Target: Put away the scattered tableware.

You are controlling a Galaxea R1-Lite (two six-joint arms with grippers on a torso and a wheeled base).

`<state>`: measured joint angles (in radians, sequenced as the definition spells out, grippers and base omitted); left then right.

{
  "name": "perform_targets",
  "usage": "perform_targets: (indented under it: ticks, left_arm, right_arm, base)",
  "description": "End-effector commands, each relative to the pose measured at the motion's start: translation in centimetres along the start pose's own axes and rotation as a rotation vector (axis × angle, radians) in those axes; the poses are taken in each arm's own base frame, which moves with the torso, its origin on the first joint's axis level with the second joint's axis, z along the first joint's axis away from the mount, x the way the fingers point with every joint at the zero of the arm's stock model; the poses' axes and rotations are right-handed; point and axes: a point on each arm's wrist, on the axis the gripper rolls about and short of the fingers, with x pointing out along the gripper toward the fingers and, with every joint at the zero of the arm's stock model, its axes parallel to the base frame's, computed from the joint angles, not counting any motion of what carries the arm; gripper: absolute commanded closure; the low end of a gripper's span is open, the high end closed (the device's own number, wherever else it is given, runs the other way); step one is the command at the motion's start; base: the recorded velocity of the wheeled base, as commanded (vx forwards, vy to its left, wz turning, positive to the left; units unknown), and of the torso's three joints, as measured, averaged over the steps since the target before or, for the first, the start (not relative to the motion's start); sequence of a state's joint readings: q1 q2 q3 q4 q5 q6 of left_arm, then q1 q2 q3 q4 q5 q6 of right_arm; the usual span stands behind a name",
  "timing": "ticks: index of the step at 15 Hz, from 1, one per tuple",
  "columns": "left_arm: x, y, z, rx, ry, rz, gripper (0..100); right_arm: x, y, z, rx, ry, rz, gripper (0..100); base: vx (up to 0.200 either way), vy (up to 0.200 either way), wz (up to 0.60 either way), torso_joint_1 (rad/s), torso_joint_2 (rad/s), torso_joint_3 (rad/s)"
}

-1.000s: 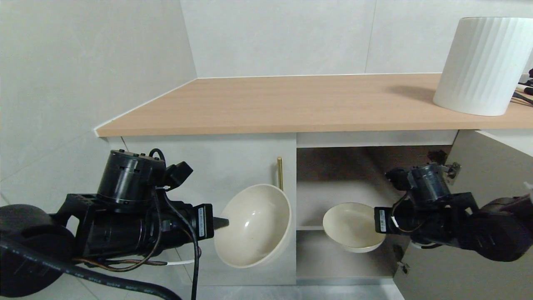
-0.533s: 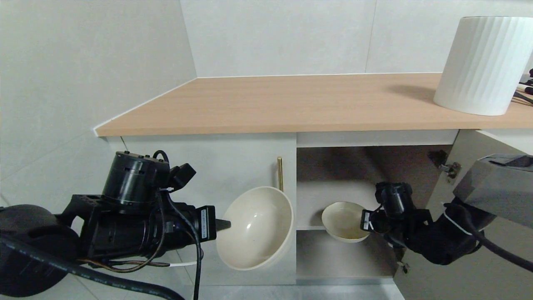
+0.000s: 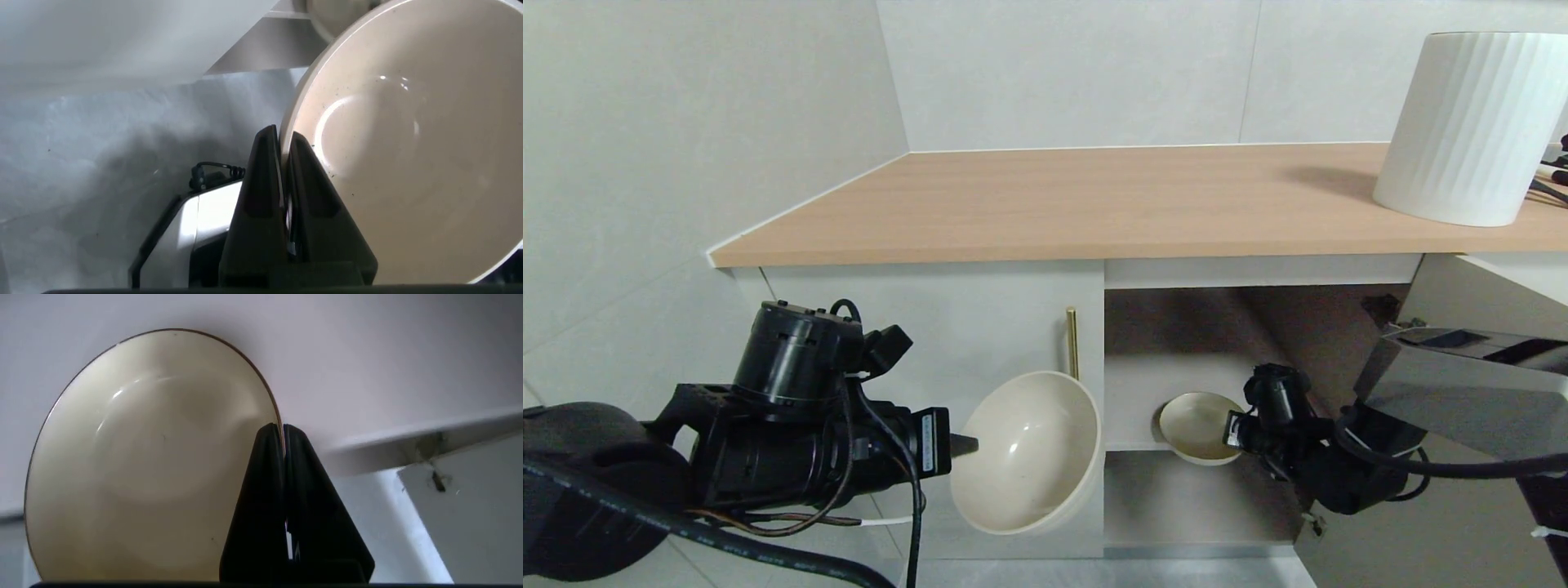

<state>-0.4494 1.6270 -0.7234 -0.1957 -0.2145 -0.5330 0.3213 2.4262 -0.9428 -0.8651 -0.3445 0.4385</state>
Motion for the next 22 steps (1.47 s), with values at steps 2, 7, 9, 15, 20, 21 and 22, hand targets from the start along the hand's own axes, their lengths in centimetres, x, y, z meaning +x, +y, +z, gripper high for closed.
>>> perform_targets:
  ticks: [2,7,9,15,20,21,22]
  left_arm:
    - [0.1,0.0,-0.2,0.026,0.008,0.001,100]
    - [0.4,0.1,-0.4,0.026,0.02,0.008,100]
    - [0.5,0.1,-0.5,0.026,0.027,0.009,100]
    - [0.7,0.1,-0.5,0.026,0.031,0.01,100]
    - [0.8,0.2,-0.5,0.023,0.034,0.012,100]
    - [0.8,0.1,-0.5,0.026,0.035,0.011,100]
    - [0.8,0.1,-0.5,0.026,0.035,0.011,100]
  right_arm:
    - [2.0,-0.3,-0.4,0.007,-0.012,-0.03,100]
    - [3.1,0.2,0.0,0.013,-0.037,-0.024,100]
    - [3.4,0.5,0.4,0.021,-0.054,-0.02,100]
    - [5.0,0.7,1.2,0.041,-0.088,-0.051,100]
    - [5.5,0.4,1.9,0.051,-0.098,-0.062,100]
    - [5.6,0.5,2.0,0.049,-0.091,-0.065,100]
    - [5.6,0.5,2.0,0.051,-0.092,-0.067,100]
  base:
    - [0.0,0.0,0.0,0.0,0.0,0.0]
    - [0.0,0.0,0.0,0.0,0.0,0.0]
    - [0.0,0.0,0.0,0.0,0.0,0.0]
    - [0.0,0.0,0.0,0.0,0.0,0.0]
    - [0.0,0.0,0.0,0.0,0.0,0.0]
    - [0.0,0.0,0.0,0.0,0.0,0.0]
    - [0.0,0.0,0.0,0.0,0.0,0.0]
